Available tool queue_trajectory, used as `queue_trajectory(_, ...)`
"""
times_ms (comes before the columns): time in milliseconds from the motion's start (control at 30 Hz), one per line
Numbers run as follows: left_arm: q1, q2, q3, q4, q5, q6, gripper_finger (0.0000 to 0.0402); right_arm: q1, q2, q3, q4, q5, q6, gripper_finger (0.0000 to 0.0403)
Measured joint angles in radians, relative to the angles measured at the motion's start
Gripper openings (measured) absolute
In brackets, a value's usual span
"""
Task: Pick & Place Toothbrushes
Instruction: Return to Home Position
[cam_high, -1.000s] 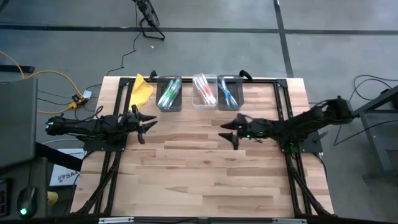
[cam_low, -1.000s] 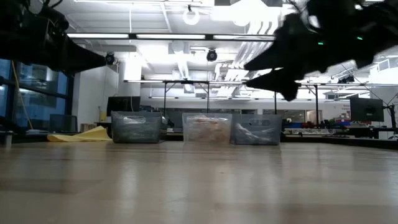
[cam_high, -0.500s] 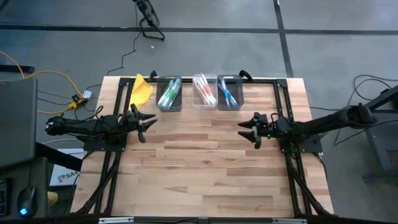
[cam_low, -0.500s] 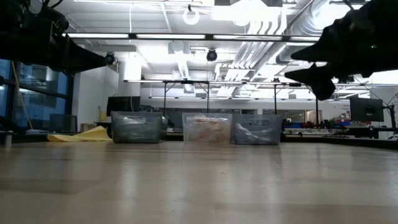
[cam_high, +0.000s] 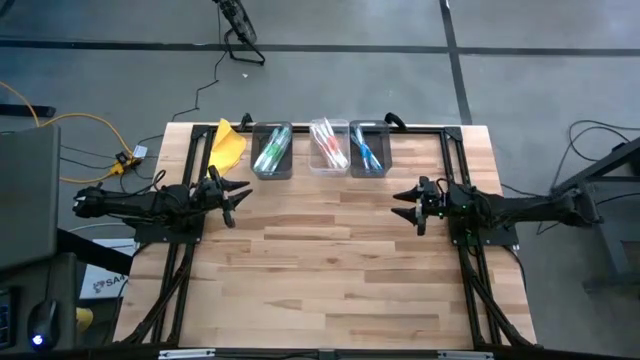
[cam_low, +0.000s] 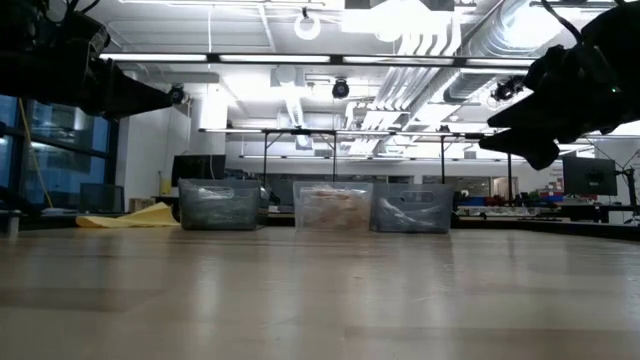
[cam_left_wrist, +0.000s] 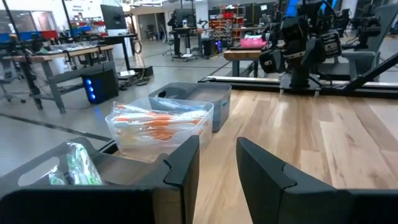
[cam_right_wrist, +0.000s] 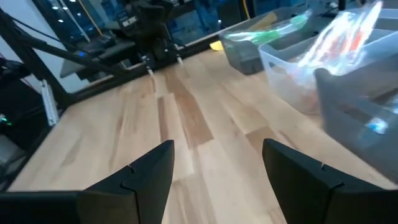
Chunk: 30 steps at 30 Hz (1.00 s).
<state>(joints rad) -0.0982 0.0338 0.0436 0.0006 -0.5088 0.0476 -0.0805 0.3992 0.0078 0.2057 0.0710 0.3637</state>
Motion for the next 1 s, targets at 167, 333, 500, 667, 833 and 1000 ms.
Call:
queue_trajectory(167, 0.0, 0.0, -0.001, 0.001, -0.009, 0.014, 0.0101, -0.028, -0.151, 0.0, -0.144, 0.0, -0.038, 0.0238)
queue_trajectory(333, 0.0, 0.0, -0.001, 0.002, -0.01, 0.035, 0.0101, -0.033, -0.237, 0.0, -0.184, -0.092, -0.101, 0.0238)
queue_trajectory(500, 0.0, 0.001, -0.001, 0.0, -0.01, 0.035, 0.0101, -0.022, -0.234, -0.001, -0.18, -0.118, -0.123, 0.0238)
queue_trajectory(667, 0.0, 0.003, -0.001, 0.001, 0.004, 0.024, 0.0101, -0.023, -0.228, -0.001, -0.176, -0.117, -0.125, 0.0238)
queue_trajectory(833, 0.0, 0.003, -0.001, 0.002, 0.005, 0.026, 0.0101, -0.023, -0.228, -0.001, -0.175, -0.119, -0.125, 0.0238)
queue_trajectory(1000, 0.0, 0.003, -0.001, 0.002, 0.005, 0.026, 0.0101, -0.023, -0.228, -0.002, -0.174, -0.119, -0.125, 0.0238)
